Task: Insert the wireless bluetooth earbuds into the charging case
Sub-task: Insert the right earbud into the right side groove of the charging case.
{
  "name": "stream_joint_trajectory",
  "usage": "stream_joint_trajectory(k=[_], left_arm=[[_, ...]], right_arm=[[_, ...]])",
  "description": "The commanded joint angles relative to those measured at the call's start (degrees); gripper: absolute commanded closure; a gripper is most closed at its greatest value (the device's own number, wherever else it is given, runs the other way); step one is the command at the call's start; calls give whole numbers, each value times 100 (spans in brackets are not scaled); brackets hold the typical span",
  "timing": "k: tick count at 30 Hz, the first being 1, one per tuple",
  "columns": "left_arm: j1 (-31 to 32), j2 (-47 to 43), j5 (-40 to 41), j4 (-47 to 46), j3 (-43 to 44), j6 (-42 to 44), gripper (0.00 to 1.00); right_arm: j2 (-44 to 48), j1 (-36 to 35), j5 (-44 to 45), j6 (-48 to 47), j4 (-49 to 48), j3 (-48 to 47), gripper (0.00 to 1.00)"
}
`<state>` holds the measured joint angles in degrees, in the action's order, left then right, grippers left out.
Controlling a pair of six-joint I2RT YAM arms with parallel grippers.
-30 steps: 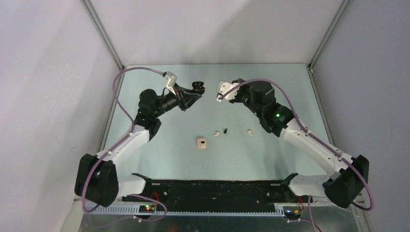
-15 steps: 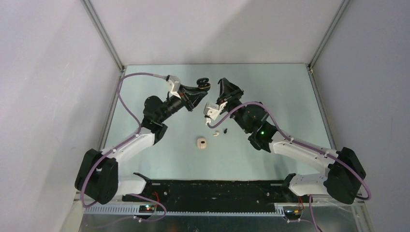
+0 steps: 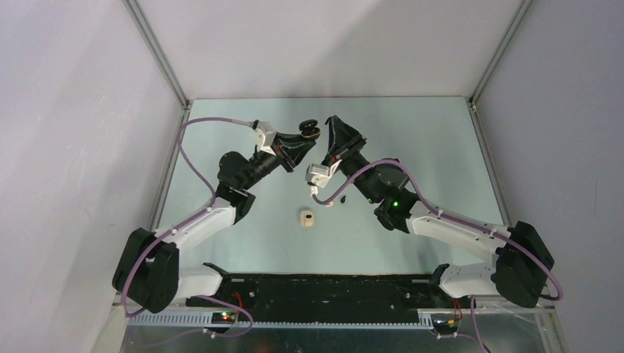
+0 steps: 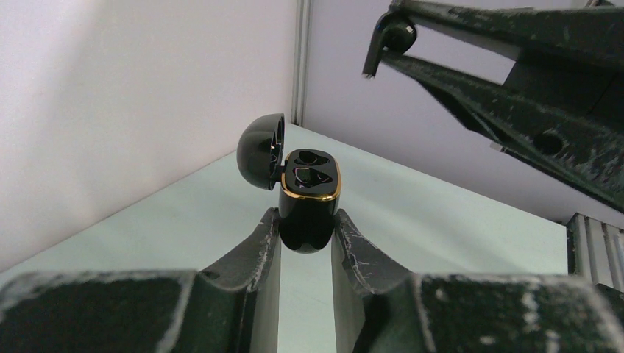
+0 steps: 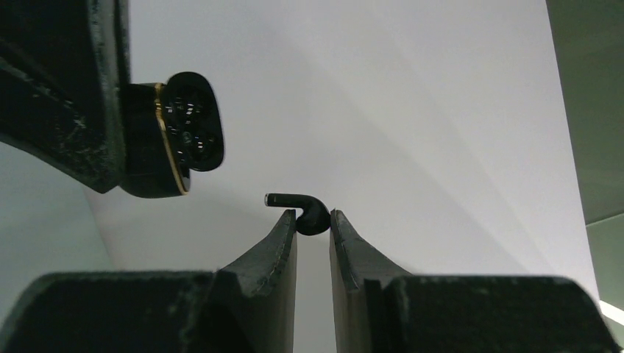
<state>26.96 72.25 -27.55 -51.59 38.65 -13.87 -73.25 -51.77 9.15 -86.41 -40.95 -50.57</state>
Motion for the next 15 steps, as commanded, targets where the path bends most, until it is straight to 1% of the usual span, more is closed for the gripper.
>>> stream_joint_trajectory(k=[1,4,6,15], left_arm=[[95,-242,74,-414,-71,343,100],[122,-285,41,-477,-122,464,100],[130,-312,20,-501,-172,528,100],[158,-389,-127,-518,-238,596,100]], right_arm=[[-132,-132,-45,-410,-215,-28,100],[-191,-169,-14,-531,-280,-31,100],[-196,-196,-38,-635,-159,-30,100],[-149,-243,-107,-605,115,-25,100]])
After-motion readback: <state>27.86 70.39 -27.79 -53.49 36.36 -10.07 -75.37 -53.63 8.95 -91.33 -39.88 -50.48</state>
